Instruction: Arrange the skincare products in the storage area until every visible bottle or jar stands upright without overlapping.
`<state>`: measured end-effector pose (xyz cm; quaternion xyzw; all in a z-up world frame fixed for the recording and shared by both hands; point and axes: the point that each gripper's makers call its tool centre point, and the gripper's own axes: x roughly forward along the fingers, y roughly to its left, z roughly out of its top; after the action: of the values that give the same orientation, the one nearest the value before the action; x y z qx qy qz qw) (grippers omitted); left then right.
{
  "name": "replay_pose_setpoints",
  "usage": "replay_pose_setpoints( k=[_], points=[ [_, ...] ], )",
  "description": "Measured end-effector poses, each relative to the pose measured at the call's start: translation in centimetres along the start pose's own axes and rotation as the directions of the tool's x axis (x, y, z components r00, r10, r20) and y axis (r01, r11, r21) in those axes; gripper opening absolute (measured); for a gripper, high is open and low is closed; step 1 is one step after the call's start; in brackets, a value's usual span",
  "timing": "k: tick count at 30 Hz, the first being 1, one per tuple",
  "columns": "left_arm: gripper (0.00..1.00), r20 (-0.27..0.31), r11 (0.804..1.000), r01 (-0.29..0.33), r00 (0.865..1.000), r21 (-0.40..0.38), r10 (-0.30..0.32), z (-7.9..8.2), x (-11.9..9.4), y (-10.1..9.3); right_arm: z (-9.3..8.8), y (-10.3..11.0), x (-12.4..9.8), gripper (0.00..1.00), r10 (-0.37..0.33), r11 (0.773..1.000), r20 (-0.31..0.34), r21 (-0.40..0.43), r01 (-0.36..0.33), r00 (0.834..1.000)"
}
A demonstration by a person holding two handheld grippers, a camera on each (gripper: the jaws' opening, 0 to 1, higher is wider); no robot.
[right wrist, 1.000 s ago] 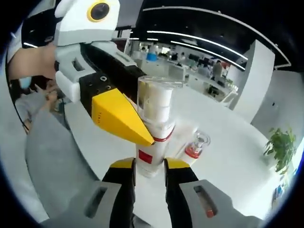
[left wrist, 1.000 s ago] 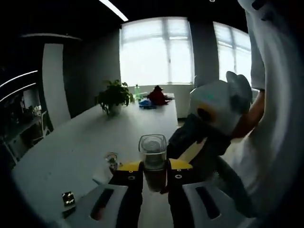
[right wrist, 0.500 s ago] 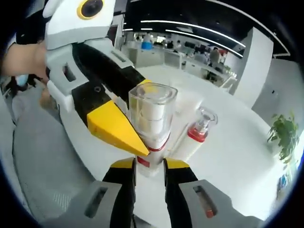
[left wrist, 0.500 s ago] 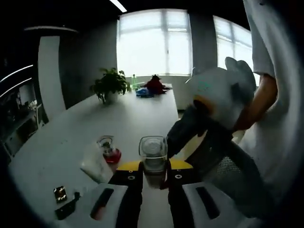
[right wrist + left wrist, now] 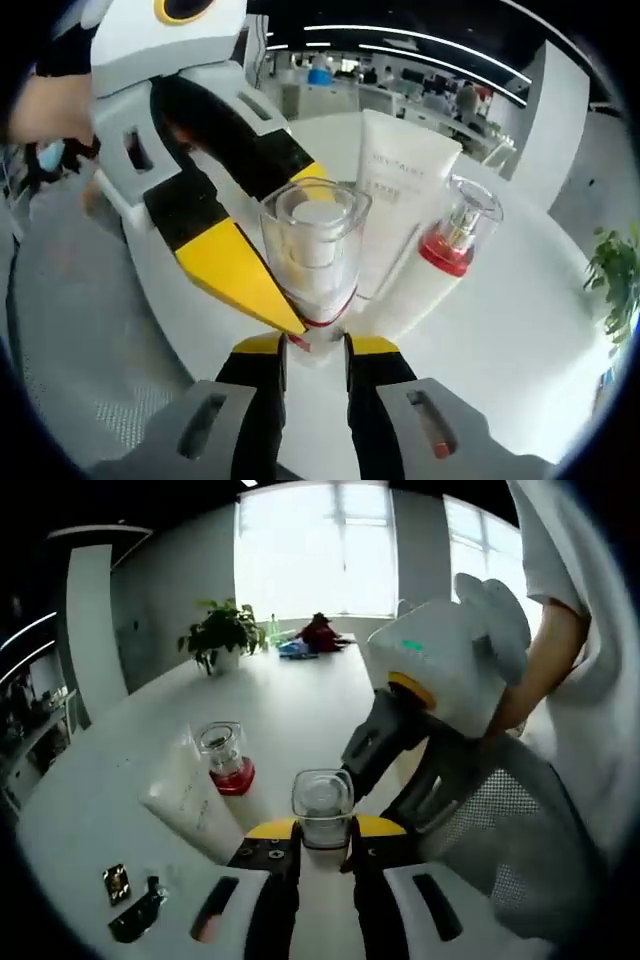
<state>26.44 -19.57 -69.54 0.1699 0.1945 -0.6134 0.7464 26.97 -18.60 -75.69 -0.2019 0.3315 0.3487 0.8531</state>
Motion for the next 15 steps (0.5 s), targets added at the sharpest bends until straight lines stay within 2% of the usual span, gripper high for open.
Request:
replay_pose_setpoints(
  k=[7,10,15],
  points=[
    [0.14,-0.051,1.0,0.003,0.999,0.019,-0.002,-1.7,1.0,0.7,-0.5,0.2,1.4,0.2,0.031,0.999,-0.019,0.038,-0.03,0.999],
    [0.14,-0.084,0.999,-0.008,0.996,0.035,0.011,-2.6,1.2,1.1,-0.9,0.4,1.6,0.08,0.042,0.999,-0.038,0.012,-0.041,0.998],
    [0.14,-0.063,1.0,0.003,0.998,-0.014,-0.004,-3.1,1.3,1.3,-1.0,0.4,1.7,0.13,0.048,0.998,-0.035,0.05,-0.046,0.998]
  ],
)
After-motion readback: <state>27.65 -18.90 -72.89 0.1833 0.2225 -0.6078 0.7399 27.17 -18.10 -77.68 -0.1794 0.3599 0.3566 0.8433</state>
